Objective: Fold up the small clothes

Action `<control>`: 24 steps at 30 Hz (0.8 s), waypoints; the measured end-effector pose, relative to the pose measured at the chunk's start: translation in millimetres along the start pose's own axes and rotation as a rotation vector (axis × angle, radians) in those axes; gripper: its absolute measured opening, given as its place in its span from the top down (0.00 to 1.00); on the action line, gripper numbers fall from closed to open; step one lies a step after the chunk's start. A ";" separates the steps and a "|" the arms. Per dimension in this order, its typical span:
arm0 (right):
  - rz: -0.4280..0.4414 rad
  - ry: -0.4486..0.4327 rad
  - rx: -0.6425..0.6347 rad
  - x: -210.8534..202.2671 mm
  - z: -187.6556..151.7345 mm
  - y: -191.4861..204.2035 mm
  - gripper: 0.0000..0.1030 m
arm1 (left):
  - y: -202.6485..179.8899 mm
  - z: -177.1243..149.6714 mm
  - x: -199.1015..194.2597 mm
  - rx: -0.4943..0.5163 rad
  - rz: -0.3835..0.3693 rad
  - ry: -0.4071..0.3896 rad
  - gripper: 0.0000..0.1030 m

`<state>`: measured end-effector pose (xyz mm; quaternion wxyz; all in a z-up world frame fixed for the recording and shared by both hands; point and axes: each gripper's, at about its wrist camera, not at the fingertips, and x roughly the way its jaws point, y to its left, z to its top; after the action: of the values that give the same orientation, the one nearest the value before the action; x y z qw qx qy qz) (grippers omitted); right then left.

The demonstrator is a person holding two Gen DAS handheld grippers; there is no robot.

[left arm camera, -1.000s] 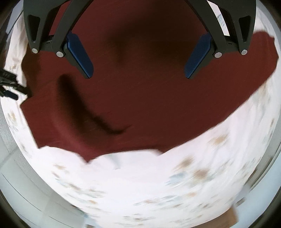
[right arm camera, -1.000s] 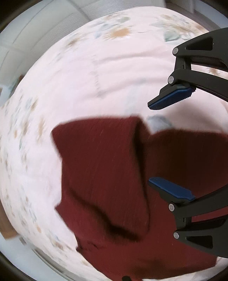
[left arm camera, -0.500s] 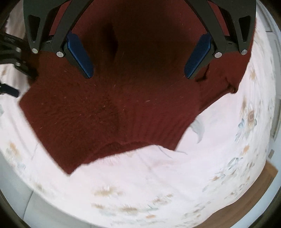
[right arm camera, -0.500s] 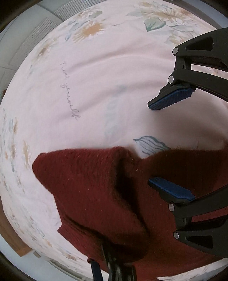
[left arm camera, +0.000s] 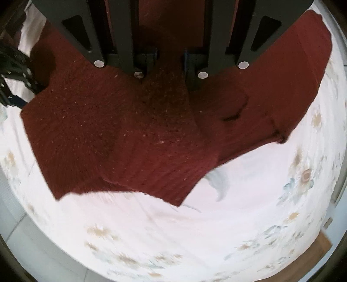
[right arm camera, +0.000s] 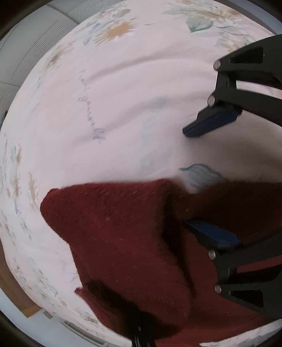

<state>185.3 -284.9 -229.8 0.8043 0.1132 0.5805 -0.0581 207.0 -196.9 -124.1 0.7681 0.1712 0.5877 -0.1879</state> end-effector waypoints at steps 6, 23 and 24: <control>-0.048 -0.026 -0.097 -3.7 7.6 28.2 0.84 | 75.7 -25.7 -34.2 -0.141 -0.023 -0.097 0.87; -0.046 -0.001 -0.115 2.9 2.5 38.1 0.85 | 180.8 -103.8 6.3 -0.394 -0.126 0.010 0.64; -0.038 -0.001 -0.109 3.1 3.8 36.0 0.84 | 188.4 -111.9 4.5 -0.403 -0.128 0.019 0.64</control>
<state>197.9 -250.9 -227.5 0.8082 0.0581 0.5846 -0.0418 206.5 20.9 -148.5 0.7679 -0.0219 0.6301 -0.1132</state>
